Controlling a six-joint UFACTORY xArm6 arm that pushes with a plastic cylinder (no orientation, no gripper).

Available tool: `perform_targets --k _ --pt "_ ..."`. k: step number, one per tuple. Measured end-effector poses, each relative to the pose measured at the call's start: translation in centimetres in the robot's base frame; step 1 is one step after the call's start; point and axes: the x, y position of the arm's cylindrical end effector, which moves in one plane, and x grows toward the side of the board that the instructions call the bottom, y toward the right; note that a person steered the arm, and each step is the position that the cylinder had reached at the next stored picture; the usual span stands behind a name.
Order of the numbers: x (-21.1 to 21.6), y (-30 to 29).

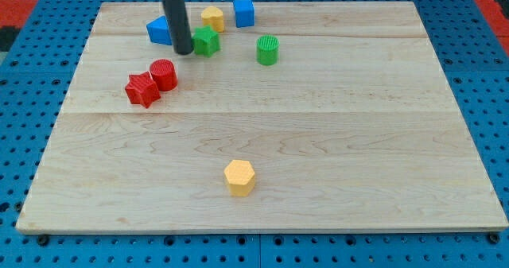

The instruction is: Move the blue triangle into the green star

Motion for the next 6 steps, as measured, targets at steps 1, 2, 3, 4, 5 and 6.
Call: perform_targets --k 1,2,3,4,5,6 --pt "-0.7 1.9" --pt "2.7 1.2" --pt "1.0 -5.9" --pt "-3.4 -10.4" --pt "-3.8 -7.2" --pt "-4.1 0.5"
